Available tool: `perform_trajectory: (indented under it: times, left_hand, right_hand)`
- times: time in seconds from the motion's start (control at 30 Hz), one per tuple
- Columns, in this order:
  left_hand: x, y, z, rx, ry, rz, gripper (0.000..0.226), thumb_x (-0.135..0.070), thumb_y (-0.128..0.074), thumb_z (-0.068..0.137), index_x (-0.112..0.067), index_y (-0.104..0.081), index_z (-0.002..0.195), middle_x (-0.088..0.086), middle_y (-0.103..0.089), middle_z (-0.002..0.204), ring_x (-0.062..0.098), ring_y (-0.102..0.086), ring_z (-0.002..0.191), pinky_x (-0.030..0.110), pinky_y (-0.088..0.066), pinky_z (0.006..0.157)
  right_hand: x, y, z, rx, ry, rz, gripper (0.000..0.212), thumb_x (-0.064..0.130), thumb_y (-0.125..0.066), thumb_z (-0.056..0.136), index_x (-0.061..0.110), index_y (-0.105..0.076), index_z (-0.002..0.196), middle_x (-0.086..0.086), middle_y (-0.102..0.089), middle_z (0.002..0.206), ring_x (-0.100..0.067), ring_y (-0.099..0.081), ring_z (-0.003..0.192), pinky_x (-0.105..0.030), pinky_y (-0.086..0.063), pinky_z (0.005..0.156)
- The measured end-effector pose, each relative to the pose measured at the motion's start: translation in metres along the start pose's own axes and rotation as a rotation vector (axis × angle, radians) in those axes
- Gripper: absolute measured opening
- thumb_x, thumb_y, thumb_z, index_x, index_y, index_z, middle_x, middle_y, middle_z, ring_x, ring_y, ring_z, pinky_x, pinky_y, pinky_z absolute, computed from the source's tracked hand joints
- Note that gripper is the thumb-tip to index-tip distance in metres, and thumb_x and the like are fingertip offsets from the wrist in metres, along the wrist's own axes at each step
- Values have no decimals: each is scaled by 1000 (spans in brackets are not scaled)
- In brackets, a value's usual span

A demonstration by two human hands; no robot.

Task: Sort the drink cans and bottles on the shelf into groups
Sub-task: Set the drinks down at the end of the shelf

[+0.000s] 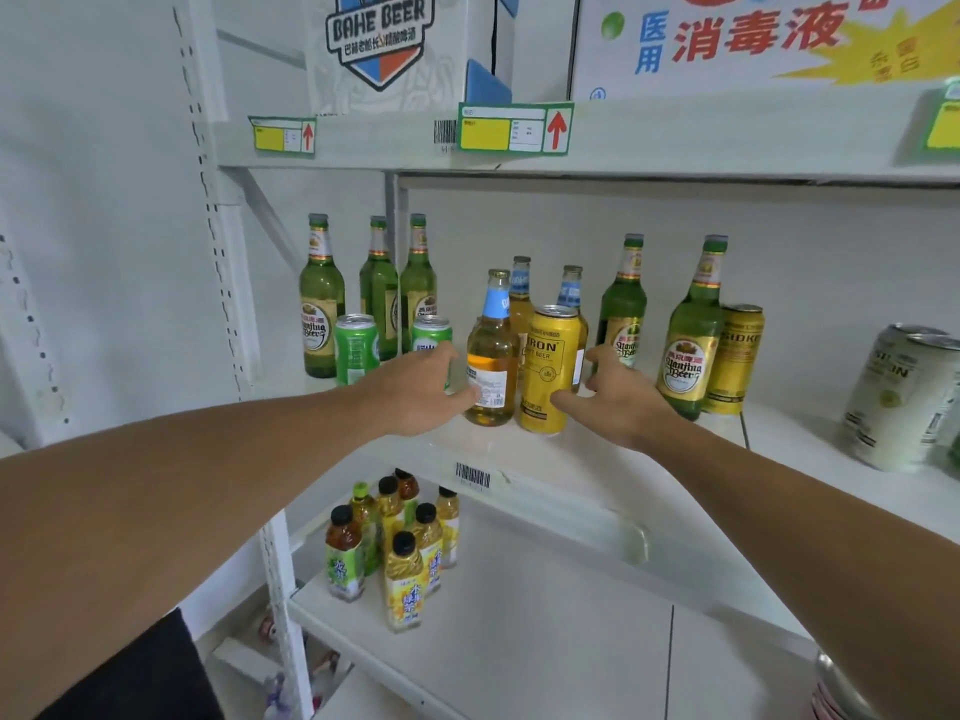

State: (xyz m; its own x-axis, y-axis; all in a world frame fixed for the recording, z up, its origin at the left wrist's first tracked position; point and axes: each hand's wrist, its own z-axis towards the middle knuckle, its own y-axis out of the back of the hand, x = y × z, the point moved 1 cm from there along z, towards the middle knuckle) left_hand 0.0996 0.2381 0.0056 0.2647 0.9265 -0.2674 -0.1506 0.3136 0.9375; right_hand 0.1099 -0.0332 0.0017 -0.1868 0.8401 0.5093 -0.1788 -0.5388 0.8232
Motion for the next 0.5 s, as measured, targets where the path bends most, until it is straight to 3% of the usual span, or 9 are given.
perform_trajectory:
  times: [0.13, 0.3, 0.4, 0.5]
  left_hand:
    - [6, -2, 15, 2, 13, -122, 80, -67, -59, 100, -17, -37, 158, 6, -54, 157, 25, -59, 134, 44, -53, 105]
    - [13, -9, 38, 1, 46, -340, 109, -74, -69, 89, -18, -21, 169, 8, -38, 172, 30, -45, 152, 50, -44, 119]
    - [8, -14, 47, -8, 42, -493, 108, -63, -77, 90, -16, -20, 169, 8, -39, 171, 29, -44, 152, 43, -43, 117]
    - [4, -23, 54, 1, 45, -649, 95, -49, -85, 90, -20, -33, 164, 5, -51, 161, 25, -53, 144, 41, -48, 111]
  right_hand:
    - [6, -2, 8, -14, -20, 94, 89, 55, -76, 90, 20, -32, 159, -5, -60, 138, -21, -58, 110, -38, -51, 86]
    - [11, -7, 17, -41, -68, 256, 90, 53, -80, 89, 20, -34, 159, -1, -58, 135, -21, -59, 115, -37, -50, 86]
    - [11, -13, 21, -56, -91, 401, 86, 49, -85, 86, 22, -40, 154, 0, -62, 135, -21, -64, 118, -39, -57, 89]
    - [14, -21, 24, -71, -87, 509, 78, 43, -89, 84, 24, -48, 148, 3, -65, 129, -23, -65, 121, -48, -59, 99]
